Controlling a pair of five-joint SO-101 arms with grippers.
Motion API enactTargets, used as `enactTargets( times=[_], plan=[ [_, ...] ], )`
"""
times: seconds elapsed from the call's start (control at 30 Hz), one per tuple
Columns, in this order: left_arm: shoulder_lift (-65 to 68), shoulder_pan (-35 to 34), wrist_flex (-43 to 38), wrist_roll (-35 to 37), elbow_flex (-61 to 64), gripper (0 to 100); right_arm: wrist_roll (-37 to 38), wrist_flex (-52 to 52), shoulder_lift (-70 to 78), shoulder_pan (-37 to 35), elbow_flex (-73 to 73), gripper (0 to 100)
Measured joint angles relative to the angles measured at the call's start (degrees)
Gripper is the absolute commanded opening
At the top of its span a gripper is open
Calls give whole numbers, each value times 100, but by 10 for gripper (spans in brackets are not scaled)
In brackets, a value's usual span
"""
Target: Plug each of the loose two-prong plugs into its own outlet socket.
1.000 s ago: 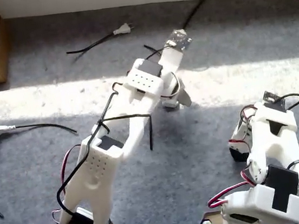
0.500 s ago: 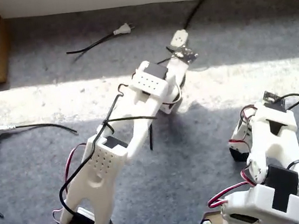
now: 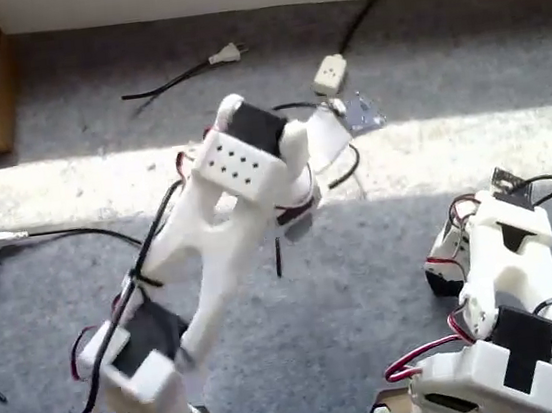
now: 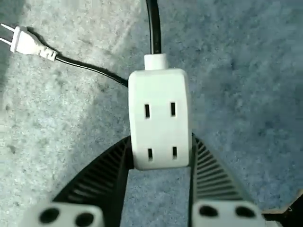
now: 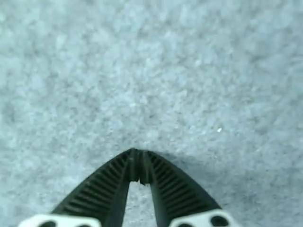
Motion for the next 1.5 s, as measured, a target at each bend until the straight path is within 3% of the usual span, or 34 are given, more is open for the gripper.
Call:
enactTargets(
  times=[0.17, 0.33, 0.47, 0.63, 0.77, 0.93, 1.13, 1.5],
  plan=[
    [-2277, 712, -9, -123, 2365, 45, 0, -9, 0, 35, 0, 6],
    [-3807, 686, -747, -993, 4818, 46, 0, -9, -9, 35, 0, 6],
    [-4378, 440, -1644, -2163, 6426, 46, 0, -44, -79, 35, 132, 6],
    [-4492, 211, -2637, -2936, 7648, 46, 0, -79, -132, 53, 193, 6],
    [-4510, 167, -3138, -3244, 8273, 46, 0, -79, -132, 53, 202, 6],
    [-4519, -554, -3710, -3578, 8475, 49, 0, -88, -132, 53, 202, 6],
    [-4519, -1371, -4396, -3481, 8501, 193, 0, -88, -132, 53, 202, 6],
    [-4536, -1371, -4484, -3429, 8651, 252, 0, -88, -132, 53, 202, 6]
  ],
)
